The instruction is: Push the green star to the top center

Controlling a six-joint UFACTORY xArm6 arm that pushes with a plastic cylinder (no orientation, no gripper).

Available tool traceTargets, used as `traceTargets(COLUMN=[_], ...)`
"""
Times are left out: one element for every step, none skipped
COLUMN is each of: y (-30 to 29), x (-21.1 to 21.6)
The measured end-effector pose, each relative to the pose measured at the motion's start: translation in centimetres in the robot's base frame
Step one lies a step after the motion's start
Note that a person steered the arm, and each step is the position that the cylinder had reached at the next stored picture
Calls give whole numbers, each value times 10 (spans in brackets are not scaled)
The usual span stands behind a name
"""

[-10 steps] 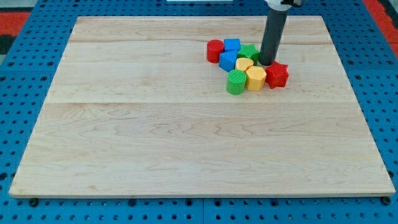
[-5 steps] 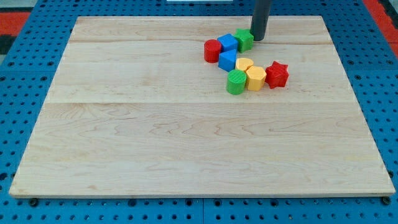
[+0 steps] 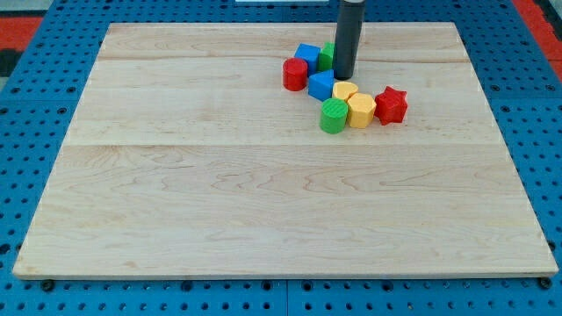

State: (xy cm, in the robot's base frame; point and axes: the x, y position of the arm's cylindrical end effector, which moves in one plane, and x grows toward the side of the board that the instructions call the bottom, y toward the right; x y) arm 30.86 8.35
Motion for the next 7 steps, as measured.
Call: traceTargets(y=[-1,-2,-6,-6,-7,-8,-11], x=[-9,-21,-38,-55,-71,-71,-72])
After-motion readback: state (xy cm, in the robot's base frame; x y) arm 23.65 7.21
